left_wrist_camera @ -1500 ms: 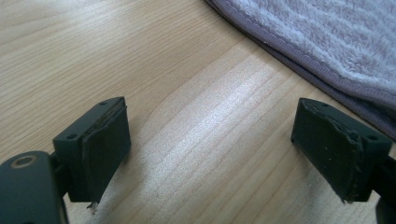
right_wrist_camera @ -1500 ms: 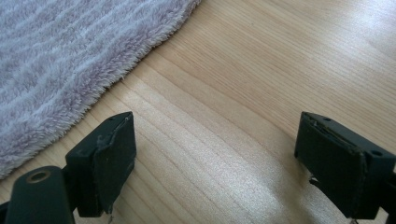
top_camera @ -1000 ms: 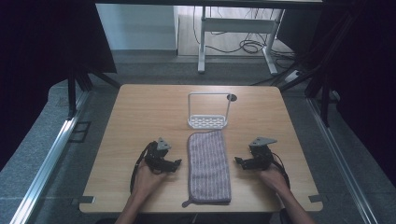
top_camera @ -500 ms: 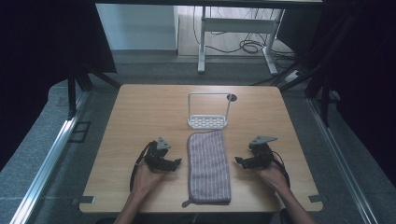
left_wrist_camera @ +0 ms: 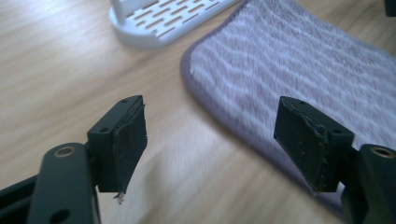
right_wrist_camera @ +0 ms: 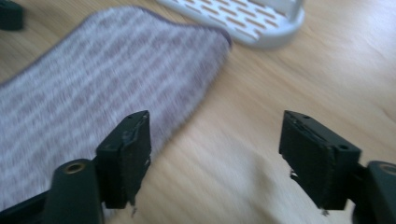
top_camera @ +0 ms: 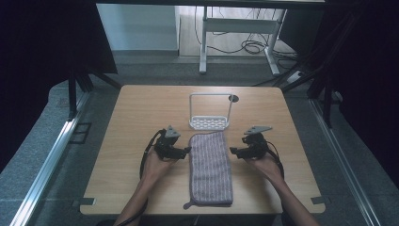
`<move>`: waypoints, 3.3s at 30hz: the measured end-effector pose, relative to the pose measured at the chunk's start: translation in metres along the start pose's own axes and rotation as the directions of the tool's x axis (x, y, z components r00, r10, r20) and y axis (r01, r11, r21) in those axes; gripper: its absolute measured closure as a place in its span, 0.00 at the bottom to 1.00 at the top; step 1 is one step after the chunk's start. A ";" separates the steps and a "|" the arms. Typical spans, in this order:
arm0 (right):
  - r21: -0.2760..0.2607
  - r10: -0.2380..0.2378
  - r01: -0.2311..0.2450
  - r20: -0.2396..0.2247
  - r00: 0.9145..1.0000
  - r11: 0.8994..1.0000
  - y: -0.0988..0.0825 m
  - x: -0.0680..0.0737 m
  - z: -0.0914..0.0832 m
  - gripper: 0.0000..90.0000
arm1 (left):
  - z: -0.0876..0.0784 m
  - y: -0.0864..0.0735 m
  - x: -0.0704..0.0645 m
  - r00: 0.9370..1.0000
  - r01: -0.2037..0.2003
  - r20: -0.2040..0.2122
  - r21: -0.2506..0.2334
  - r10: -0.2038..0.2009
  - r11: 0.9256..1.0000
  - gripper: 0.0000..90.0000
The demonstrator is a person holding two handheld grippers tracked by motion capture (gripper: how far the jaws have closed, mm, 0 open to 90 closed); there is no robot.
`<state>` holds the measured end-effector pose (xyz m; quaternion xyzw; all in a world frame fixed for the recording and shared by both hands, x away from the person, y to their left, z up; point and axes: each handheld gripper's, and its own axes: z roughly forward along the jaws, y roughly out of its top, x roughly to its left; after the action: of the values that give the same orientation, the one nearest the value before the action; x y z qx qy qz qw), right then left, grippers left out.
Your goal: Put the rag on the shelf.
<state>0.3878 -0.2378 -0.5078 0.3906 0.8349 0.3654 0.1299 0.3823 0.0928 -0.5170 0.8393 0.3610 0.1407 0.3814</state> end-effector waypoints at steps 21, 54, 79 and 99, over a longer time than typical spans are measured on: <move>0.054 -0.016 0.015 0.016 1.000 0.998 0.024 0.013 0.059 0.68 | 0.047 0.012 0.001 0.999 0.038 0.014 0.051 -0.038 0.998 0.58; -0.207 -0.150 0.151 0.022 0.988 0.967 0.098 0.027 -0.044 0.94 | -0.060 0.102 -0.004 0.996 -0.074 0.027 -0.175 0.080 0.982 0.90; -0.323 -0.180 0.218 0.144 0.973 0.921 0.175 0.013 -0.095 0.93 | -0.099 0.186 0.009 0.988 -0.152 -0.067 -0.226 0.141 0.962 0.89; -0.361 -0.167 0.240 0.222 0.961 0.901 0.242 -0.006 -0.105 0.93 | -0.109 0.246 0.042 0.991 -0.107 -0.102 -0.244 0.084 0.964 0.88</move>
<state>0.4742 -0.1925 -0.2627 0.3000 0.7675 0.4683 0.3188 0.4786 0.0709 -0.2631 0.7940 0.3164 0.2413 0.4596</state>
